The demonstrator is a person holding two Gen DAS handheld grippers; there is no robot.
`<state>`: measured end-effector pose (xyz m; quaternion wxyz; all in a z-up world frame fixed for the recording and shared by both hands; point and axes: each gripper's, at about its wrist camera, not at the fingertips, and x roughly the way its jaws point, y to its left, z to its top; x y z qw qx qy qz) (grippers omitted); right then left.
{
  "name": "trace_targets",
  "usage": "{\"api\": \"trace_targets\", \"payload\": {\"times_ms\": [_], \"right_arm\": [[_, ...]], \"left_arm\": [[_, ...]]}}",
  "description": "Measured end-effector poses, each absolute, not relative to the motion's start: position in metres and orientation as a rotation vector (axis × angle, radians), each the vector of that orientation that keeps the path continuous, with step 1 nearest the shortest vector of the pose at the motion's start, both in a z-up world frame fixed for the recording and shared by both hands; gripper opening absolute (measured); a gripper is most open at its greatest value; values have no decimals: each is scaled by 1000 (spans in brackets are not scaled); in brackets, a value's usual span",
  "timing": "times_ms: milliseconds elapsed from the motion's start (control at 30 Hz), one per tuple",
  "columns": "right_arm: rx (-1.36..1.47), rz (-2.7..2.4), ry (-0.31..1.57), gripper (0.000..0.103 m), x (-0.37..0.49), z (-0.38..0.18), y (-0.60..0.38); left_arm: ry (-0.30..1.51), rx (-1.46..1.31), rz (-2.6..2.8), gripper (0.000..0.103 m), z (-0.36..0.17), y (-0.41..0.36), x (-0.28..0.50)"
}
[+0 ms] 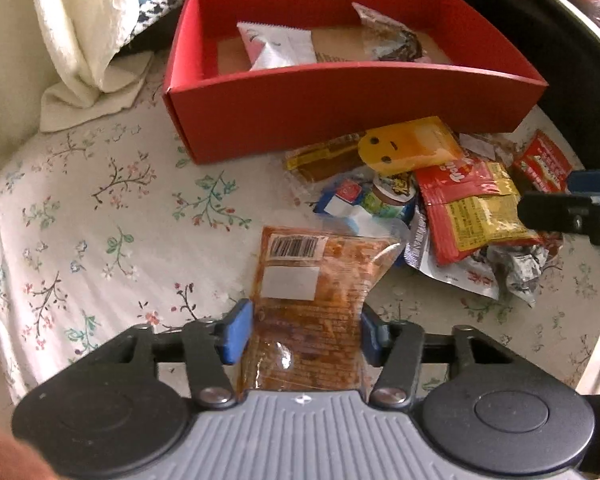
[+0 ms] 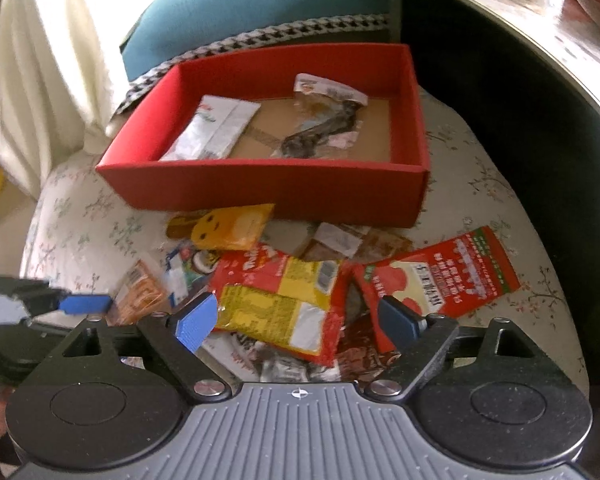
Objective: Organize snacks
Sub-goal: 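Grasp the orange bread bag with the left tool, then grasp the red-yellow Trolli bag with the right tool while the left tool holds the bread bag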
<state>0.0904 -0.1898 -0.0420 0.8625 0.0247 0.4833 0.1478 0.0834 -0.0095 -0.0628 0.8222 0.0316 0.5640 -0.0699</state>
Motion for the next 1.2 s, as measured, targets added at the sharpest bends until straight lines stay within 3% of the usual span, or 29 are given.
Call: {"api": "trace_targets", "payload": {"times_ms": [233,633,700,833,1067,1200], "right_arm": [[17,331,994,91,106,-35,-186],[-183,465,1001,91,127,-46,-138],[-220,478,1008,91,133,-51,-129],[-267,498,1052,91,144,-65,-116],[-316,591,1184,97,129,-77,-121],[-351,614,1212,97,111,-82,-130]], "left_arm": [[1164,41,-183,27,-47,-3,76],[1150,-9,-209,22,-37,21,67],[1156,-16,-209,24,-40,21,67],[1196,-26,-188,43,-49,24,72],[1219,82,-196,57,-62,14,74],[1225,83,-214,60,-62,15,71]]}}
